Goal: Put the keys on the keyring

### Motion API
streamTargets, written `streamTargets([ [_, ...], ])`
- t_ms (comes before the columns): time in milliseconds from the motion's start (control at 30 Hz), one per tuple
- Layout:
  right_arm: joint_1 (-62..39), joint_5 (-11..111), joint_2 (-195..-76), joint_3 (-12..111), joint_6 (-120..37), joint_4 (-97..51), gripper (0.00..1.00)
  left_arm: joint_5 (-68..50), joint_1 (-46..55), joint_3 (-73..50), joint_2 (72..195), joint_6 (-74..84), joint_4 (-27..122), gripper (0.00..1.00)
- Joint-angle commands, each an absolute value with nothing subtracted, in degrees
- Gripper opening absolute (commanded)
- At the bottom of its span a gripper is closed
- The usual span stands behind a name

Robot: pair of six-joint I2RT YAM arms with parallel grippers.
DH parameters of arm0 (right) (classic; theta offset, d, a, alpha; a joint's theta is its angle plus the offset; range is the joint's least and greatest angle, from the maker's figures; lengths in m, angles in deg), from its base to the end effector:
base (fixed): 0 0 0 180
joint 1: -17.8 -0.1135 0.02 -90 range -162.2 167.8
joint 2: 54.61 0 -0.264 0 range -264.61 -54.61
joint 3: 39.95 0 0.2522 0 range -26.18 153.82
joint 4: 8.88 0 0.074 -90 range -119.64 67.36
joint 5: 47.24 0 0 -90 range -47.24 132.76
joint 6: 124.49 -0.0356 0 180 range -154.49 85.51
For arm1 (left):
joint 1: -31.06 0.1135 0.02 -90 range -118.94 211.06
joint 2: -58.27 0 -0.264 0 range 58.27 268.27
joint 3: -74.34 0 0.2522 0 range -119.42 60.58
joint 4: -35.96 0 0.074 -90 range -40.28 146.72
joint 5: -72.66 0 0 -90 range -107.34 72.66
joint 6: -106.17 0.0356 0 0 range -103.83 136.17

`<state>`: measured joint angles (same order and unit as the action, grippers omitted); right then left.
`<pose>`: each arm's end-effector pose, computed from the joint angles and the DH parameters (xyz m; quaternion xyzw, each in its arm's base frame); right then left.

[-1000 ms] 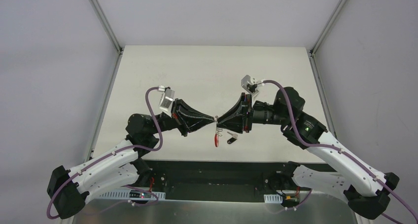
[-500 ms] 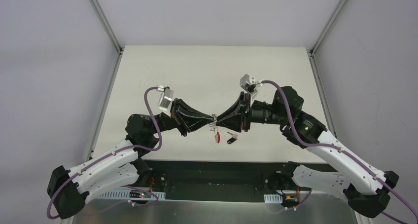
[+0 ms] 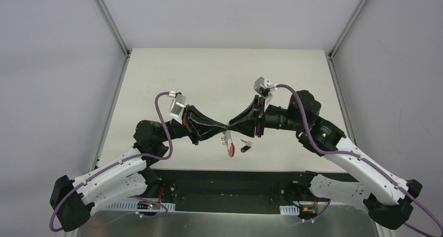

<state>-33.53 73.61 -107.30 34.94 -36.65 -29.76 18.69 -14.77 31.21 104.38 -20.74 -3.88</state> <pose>0.1095 0.1660 0.4212 -0.4533 0.5335 0.4763 0.5320 0.1042 -0.1373 0.3523 0.3088 0.4026 -0.6660 0.5469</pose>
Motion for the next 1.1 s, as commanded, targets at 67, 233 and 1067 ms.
streamTargets([
  [67,-34.0,75.4,-108.2,38.6,-35.4,-27.0,0.15,20.2,-15.4,29.6,104.2,-21.1,-6.9,0.0],
  [233,-34.7,77.6,-108.9,38.7,-34.9,-27.0,0.0,19.4,-15.5,29.7,104.2,-20.6,-6.5,0.0],
  [1067,-41.4,56.4,-117.3,58.3,-25.7,-65.6,0.0,11.3,-15.5,20.5,96.9,-16.5,33.4,0.41],
])
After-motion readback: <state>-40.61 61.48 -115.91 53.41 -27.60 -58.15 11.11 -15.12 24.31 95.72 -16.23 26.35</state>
